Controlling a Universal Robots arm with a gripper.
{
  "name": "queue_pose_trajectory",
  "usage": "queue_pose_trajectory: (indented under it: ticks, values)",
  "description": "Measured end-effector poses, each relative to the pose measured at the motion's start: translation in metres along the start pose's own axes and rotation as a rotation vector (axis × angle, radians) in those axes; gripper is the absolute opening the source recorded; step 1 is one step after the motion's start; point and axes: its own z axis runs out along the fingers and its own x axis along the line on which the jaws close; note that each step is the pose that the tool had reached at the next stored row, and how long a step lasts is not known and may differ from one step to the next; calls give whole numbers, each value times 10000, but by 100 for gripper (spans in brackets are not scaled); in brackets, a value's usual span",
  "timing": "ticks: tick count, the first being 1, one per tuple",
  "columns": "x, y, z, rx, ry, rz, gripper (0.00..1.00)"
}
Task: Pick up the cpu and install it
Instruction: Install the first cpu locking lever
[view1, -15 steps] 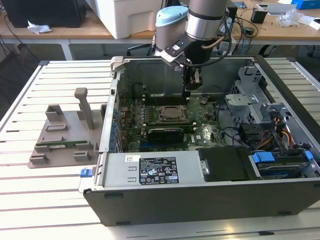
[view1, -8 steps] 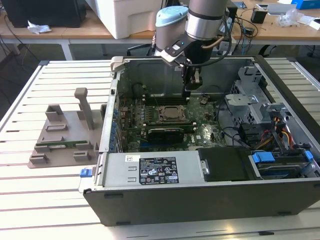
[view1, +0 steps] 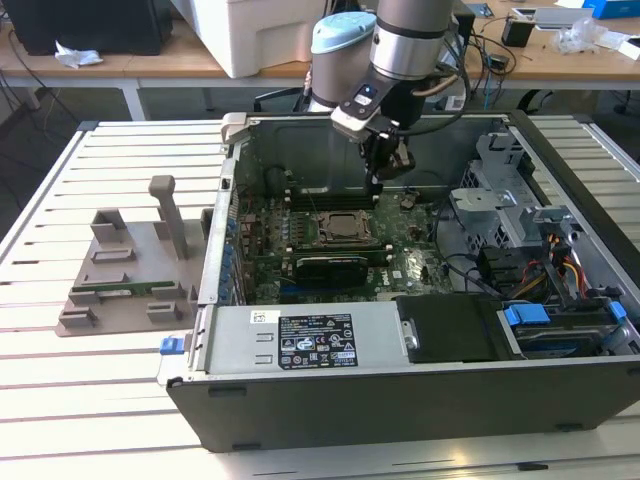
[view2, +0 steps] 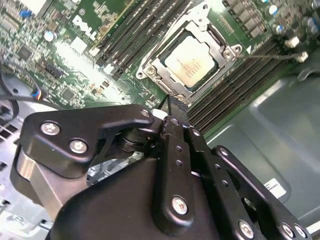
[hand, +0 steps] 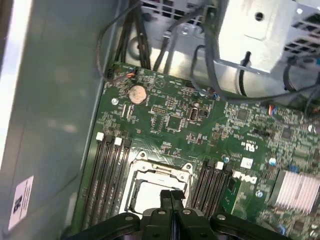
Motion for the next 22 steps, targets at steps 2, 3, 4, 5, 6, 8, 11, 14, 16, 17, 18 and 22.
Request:
queue_pose_trajectory:
  ticks: [2, 3, 4, 5, 6, 8, 11, 14, 16, 17, 18, 22]
  values:
    - [0, 0, 0, -4, -52, -632, 11]
    - [0, 0, 0, -5, -66, -796, 11]
    - [0, 0, 0, -6, -83, -990, 11]
    - [0, 0, 0, -6, -96, -1149, 11]
    - [0, 0, 0, -10, -132, -1575, 11]
    - [0, 0, 0, -12, -177, -2107, 11]
    - [0, 0, 0, -16, -222, -2650, 11]
    - [0, 0, 0, -18, -255, -3058, 11]
    - [0, 0, 0, -20, -277, -3313, 11]
    - [0, 0, 0, -21, -296, -3541, 11]
    - [0, 0, 0, -22, -314, -3756, 11]
    - [0, 0, 0, -26, -372, -4450, 11]
